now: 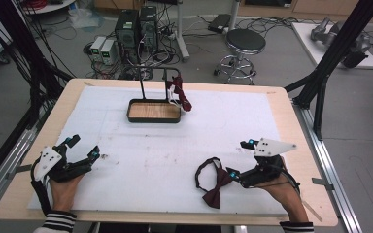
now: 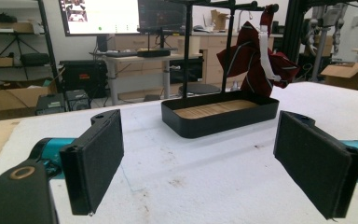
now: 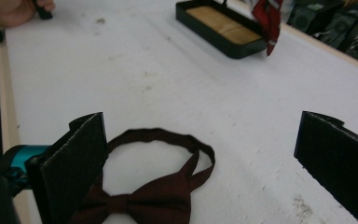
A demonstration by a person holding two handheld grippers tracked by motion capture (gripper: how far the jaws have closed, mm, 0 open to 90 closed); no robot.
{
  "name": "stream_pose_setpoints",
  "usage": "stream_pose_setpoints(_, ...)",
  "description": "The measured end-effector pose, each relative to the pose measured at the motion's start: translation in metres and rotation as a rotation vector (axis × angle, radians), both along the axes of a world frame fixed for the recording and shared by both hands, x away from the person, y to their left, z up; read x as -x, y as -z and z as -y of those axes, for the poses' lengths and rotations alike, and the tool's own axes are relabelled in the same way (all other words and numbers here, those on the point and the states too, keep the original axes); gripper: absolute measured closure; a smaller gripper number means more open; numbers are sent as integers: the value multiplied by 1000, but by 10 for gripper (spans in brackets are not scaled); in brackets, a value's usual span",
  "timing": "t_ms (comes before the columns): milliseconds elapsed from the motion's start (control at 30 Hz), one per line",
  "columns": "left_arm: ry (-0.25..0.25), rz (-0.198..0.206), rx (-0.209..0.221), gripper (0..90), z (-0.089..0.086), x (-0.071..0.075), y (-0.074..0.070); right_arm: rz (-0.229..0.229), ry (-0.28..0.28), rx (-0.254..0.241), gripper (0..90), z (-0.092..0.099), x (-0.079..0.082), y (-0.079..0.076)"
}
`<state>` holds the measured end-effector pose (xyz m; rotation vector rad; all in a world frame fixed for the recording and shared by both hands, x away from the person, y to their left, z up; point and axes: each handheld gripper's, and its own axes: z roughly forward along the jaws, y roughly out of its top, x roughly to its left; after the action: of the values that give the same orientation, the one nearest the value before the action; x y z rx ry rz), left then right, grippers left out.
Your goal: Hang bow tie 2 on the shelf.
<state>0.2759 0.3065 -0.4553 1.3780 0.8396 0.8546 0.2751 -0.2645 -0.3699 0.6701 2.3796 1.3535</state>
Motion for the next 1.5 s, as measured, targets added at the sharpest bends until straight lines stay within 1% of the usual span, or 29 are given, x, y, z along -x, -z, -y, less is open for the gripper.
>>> stream_pose_setpoints(100, 0, 0, 0, 163, 0, 0, 0, -26, -21, 46, 19, -4, 0, 3)
stream_pose_setpoints(133, -1, 0, 0, 163, 0, 0, 0, -28, -31, 60, 19, -5, -1, 5)
stream_pose_setpoints(233, -1, 0, 0, 163, 0, 0, 0, -49, -55, 88, 20, -7, -2, 9)
stream_pose_setpoints(267, -2, 0, 0, 163, 0, 0, 0, -56, -62, 101, 34, -8, -3, 11)
stream_pose_setpoints(367, -1, 0, -1, 163, 0, 0, 0, -76, -107, 131, 46, -9, -5, 14)
stream_pose_setpoints(433, -1, 0, -1, 163, 0, 0, 0, -93, -117, 156, 47, -10, -6, 17)
stream_pose_setpoints(533, -1, -1, -2, 163, 0, 0, 0, -105, -143, 200, 48, -11, -8, 23)
stream_pose_setpoints(567, -2, -1, -2, 163, 0, 0, 0, -118, -145, 210, 49, -12, -8, 24)
stream_pose_setpoints(700, -1, 0, -2, 163, 0, 0, 0, -128, -156, 222, 49, -12, -11, 29)
stream_pose_setpoints(800, 0, 0, -1, 163, 0, 0, 0, -152, -165, 228, 54, -11, -12, 32)
stream_pose_setpoints(833, -1, 0, -1, 163, 0, 0, 0, -160, -164, 236, 55, -11, -12, 32)
stream_pose_setpoints(1000, -1, 0, 0, 163, 0, 0, 0, -173, -190, 284, 64, -12, -14, 37)
stream_pose_setpoints(1100, -1, 1, -1, 162, 0, 0, 0, -177, -193, 301, 69, -12, -16, 39)
stream_pose_setpoints(1133, -1, 0, 0, 163, 0, 0, 0, -186, -195, 306, 80, -12, -15, 40)
stream_pose_setpoints(1200, -1, 0, 1, 163, 0, 0, 0, -186, -215, 318, 138, -13, -16, 41)
stream_pose_setpoints(1367, -2, 1, 2, 163, 0, 0, 0, -199, -229, 336, 149, -14, -18, 43)
stream_pose_setpoints(1500, -3, 0, 3, 163, 0, 0, 0, -211, -255, 381, 194, -16, -20, 44)
